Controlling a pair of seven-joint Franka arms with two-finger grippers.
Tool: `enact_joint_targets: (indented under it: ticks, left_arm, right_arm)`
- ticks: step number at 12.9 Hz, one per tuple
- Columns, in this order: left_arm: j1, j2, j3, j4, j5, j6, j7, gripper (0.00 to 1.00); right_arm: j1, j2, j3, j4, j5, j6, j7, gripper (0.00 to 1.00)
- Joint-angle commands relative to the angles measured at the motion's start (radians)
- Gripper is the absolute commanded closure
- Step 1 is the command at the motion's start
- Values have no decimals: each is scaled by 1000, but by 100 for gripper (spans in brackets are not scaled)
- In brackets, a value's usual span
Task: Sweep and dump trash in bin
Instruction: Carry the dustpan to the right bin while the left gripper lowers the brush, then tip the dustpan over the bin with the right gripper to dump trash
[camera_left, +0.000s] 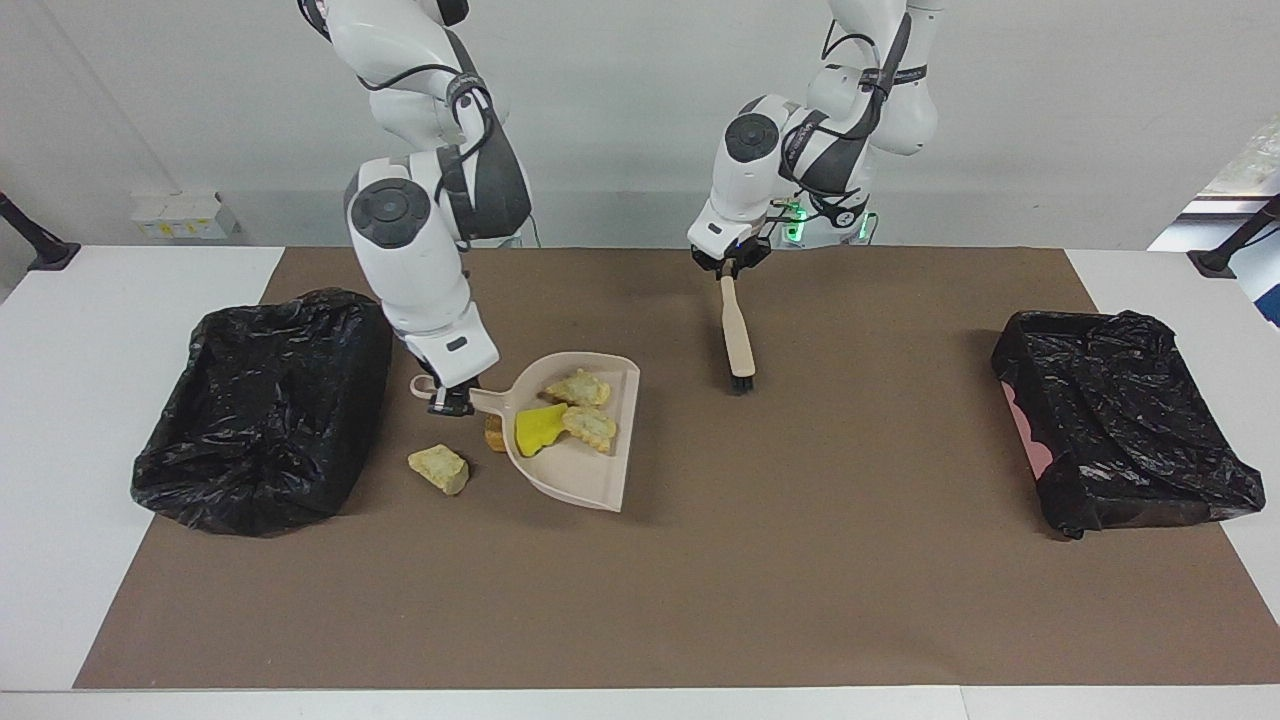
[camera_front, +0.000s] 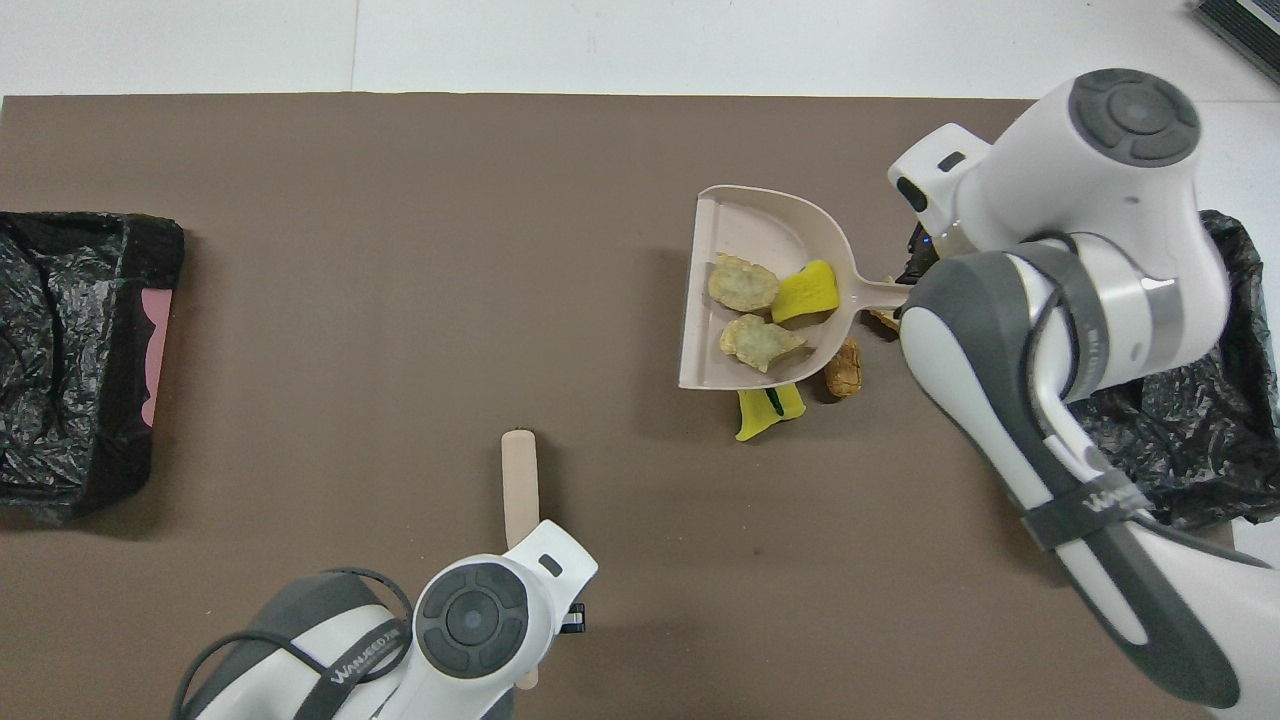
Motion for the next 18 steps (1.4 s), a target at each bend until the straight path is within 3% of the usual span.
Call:
enact_joint_targets:
  ticks: [1,4,7,10,12,13,14,18]
  left_arm:
    - [-88,-112,16,-103,-10,29,-77,100]
    - [-106,-129,16,-125,-65,47,-67,100]
    - [-123,-79,16,-127,-86,101,-59,100]
    - [-122,-74,20,-124,-87,106,-53,99]
    - [-114,-69,23,-116,-86,101,-54,65]
    - [-108,-52,26,-111,-86,116,-53,26]
    - [-99,-40,26,-95,-84,121,-51,0]
    - [30,76,27,86,-61,102,54,0]
  right_arm:
    - [-102,-15,8,33,10,-58,-134,100]
    - [-216,-21,-1,62,-4,-91,-281,100]
    - [-360,-29,0,71,-73,-91,-438,100]
    - [-458,-47,0,73,-174,-76,-561,100]
    - [-507,-56,0,73,-255,-73,-595,100]
    - [-524,-67,-1,68,-289,-68,-604,100]
    - [-544,-72,-3,64,-308,-67,-607,100]
    - [-538,-118,-5,-22,-545,-30,-508,100]
